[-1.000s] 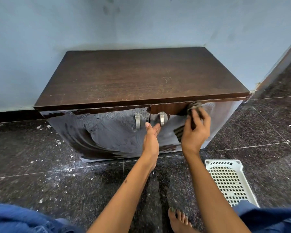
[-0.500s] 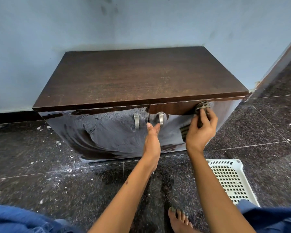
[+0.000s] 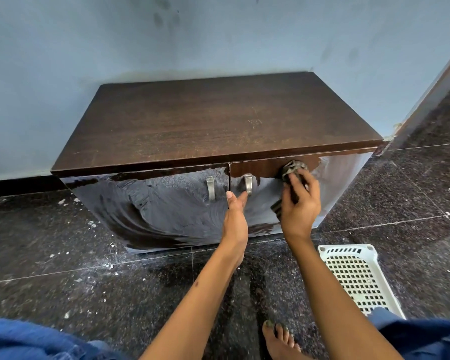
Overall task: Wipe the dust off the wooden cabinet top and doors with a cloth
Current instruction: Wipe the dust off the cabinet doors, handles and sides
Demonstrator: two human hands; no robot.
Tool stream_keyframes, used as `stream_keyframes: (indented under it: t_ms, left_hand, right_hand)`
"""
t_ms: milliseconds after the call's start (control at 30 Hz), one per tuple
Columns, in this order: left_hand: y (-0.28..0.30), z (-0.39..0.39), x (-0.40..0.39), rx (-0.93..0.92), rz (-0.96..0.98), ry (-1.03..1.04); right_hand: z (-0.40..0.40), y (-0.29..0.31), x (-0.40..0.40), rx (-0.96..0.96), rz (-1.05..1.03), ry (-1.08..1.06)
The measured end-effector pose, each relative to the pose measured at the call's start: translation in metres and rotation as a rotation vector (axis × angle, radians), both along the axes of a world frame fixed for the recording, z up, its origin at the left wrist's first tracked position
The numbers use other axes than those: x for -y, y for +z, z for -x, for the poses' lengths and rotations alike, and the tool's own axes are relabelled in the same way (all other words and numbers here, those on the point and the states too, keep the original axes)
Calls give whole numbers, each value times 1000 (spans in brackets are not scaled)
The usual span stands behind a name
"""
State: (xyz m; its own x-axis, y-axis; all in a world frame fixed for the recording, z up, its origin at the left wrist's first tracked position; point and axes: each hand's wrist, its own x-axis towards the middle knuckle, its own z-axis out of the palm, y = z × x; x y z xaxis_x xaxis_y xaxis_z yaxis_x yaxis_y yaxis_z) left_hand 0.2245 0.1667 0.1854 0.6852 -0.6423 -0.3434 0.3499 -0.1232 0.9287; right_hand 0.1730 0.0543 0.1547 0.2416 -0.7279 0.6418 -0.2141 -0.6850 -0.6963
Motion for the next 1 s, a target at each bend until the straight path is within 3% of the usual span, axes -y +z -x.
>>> stream_keyframes:
  t_ms: [67, 233, 367, 567, 767, 933, 1000]
  left_hand:
    - [0, 0, 0, -2, 1, -5]
    - [1, -1, 0, -20, 6, -2]
    - [0, -2, -2, -22, -2, -25]
    - [-1, -3, 0, -49, 18, -5]
    - [0, -4, 1, -52, 33, -12]
    - [2, -1, -1, -59, 37, -17]
    - [4, -2, 0, -65, 44, -13]
  right_hand:
    - [-6, 0, -8, 65, -141, -76]
    - [-10, -15, -25, -247, 165, 139]
    - [-7, -17, -23, -138, -11, -18]
    - [-15, -14, -27, -303, 250, 107]
    - [-18, -18, -31, -272, 182, 53]
    - [-7, -29, -33, -419, 207, 141]
    - [-5, -29, -32, -386, 149, 131]
